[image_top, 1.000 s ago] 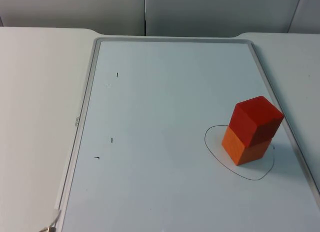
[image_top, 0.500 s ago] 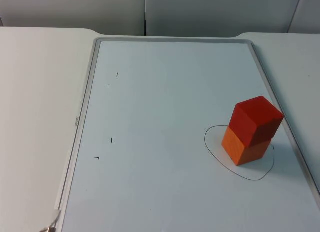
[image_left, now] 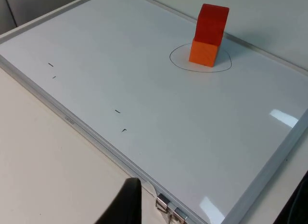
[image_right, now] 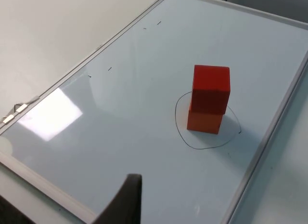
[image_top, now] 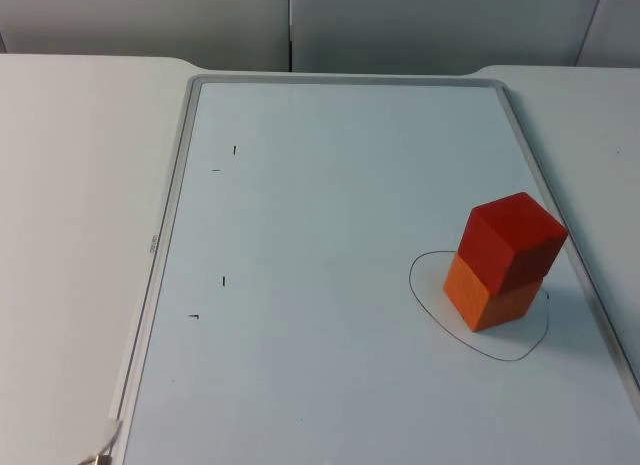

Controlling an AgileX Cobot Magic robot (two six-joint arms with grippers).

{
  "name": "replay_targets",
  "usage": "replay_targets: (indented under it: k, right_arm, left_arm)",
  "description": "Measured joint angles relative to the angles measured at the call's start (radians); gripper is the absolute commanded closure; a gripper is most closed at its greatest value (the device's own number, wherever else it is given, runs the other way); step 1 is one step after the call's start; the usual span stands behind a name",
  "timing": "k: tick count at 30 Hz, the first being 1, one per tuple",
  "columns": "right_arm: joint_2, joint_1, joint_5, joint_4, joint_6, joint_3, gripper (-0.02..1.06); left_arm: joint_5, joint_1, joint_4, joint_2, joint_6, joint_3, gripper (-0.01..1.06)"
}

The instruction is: Pick up one cube with the left hand and another cube with the right hand. First place the cube in the right hand at the target position, then stack the cube in the left hand on top.

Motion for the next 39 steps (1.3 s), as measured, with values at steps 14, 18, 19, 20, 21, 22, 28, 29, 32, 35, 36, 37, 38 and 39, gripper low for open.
replay_targets:
  k: [14, 18, 19, 20, 21, 22, 28, 29, 32, 35, 36, 37, 38, 39]
  right_arm:
    - [0.0, 0.0, 0.0, 0.0, 0.0, 0.002, 0.0]
    - [0.0, 0.0, 0.0, 0.0, 0.0, 0.002, 0.0]
    - [0.0, 0.0, 0.0, 0.0, 0.0, 0.002, 0.0]
    - [0.0, 0.0, 0.0, 0.0, 0.0, 0.002, 0.0]
    - [0.0, 0.0, 0.0, 0.0, 0.0, 0.002, 0.0]
    - [0.0, 0.0, 0.0, 0.0, 0.0, 0.002, 0.0]
    - [0.0, 0.0, 0.001, 0.0, 0.0, 0.002, 0.0]
    - [0.0, 0.0, 0.001, 0.0, 0.0, 0.002, 0.0]
    - [0.0, 0.0, 0.001, 0.0, 0.0, 0.002, 0.0]
    - [0.0, 0.0, 0.001, 0.0, 0.0, 0.002, 0.0]
    - [0.0, 0.0, 0.001, 0.0, 0.0, 0.002, 0.0]
    - [0.0, 0.0, 0.001, 0.0, 0.0, 0.002, 0.0]
    - [0.0, 0.0, 0.001, 0.0, 0.0, 0.002, 0.0]
    - [0.0, 0.0, 0.001, 0.0, 0.0, 0.002, 0.0]
  left_arm:
    - [0.0, 0.0, 0.0, 0.0, 0.019, 0.0, 0.0]
    - [0.0, 0.0, 0.0, 0.0, 0.019, 0.0, 0.0]
    - [0.0, 0.0, 0.0, 0.0, 0.019, 0.0, 0.0]
    - [0.0, 0.0, 0.0, 0.0, 0.019, 0.0, 0.0]
    - [0.0, 0.0, 0.0, 0.0, 0.021, 0.0, 0.0]
    - [0.0, 0.0, 0.0, 0.0, 0.021, 0.0, 0.0]
    - [0.0, 0.0, 0.0, 0.0, 0.021, 0.0, 0.0]
    - [0.0, 0.0, 0.0, 0.0, 0.023, 0.0, 0.0]
    - [0.0, 0.0, 0.0, 0.0, 0.023, 0.0, 0.0]
    - [0.0, 0.0, 0.0, 0.0, 0.023, 0.0, 0.0]
    - [0.0, 0.0, 0.0, 0.0, 0.023, 0.0, 0.0]
    - [0.0, 0.0, 0.0, 0.0, 0.023, 0.0, 0.0]
    - [0.0, 0.0, 0.0, 0.0, 0.023, 0.0, 0.0]
    - [0.0, 0.0, 0.0, 0.0, 0.023, 0.0, 0.0]
